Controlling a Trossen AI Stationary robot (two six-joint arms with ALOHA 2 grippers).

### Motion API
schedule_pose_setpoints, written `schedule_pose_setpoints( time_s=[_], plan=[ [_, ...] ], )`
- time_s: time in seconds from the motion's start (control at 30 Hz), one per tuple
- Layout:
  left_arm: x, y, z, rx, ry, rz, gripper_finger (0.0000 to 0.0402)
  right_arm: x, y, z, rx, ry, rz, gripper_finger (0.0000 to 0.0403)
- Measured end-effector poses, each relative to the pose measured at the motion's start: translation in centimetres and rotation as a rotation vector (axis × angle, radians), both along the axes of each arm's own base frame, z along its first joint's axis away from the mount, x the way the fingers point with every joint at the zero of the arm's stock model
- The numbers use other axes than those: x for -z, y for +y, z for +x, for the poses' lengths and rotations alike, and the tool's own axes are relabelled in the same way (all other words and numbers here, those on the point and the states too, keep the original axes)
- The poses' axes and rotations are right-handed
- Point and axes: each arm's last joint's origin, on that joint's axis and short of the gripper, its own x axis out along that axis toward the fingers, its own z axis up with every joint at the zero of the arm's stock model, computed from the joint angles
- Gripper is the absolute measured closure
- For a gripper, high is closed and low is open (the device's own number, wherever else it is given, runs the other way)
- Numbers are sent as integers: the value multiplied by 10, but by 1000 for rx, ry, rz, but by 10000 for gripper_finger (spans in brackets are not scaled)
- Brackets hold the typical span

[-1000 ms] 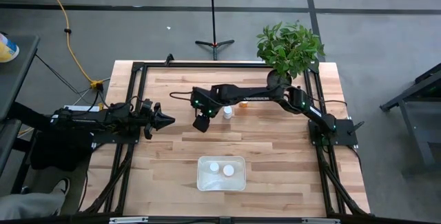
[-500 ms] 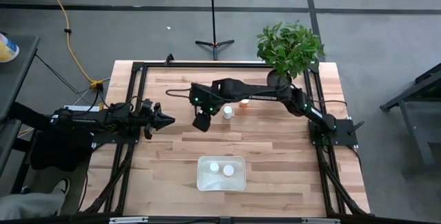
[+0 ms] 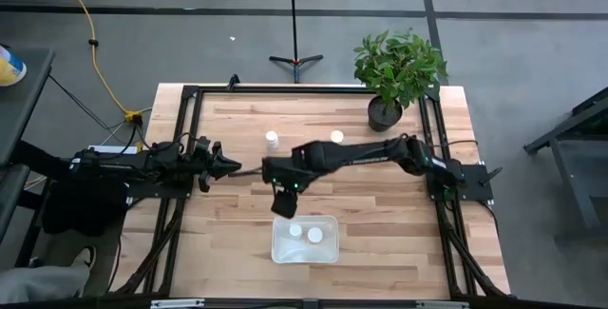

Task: Pick and place pill bottles into a basket
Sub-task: Put the left orange medicine bottle into the container

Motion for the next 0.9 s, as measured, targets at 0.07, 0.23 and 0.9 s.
schedule_pose_setpoints(
  time_s=[0.07,0.23,0.9],
  plan=[
    [0,0,0,0,0,0,334,0,11,-1,-1,2,8,213],
    [0,0,0,1,0,0,334,0,34,-5,2,-3,14,213],
    [0,0,0,3,0,0,334,-4,92,-12,14,-81,62,213]
  ],
)
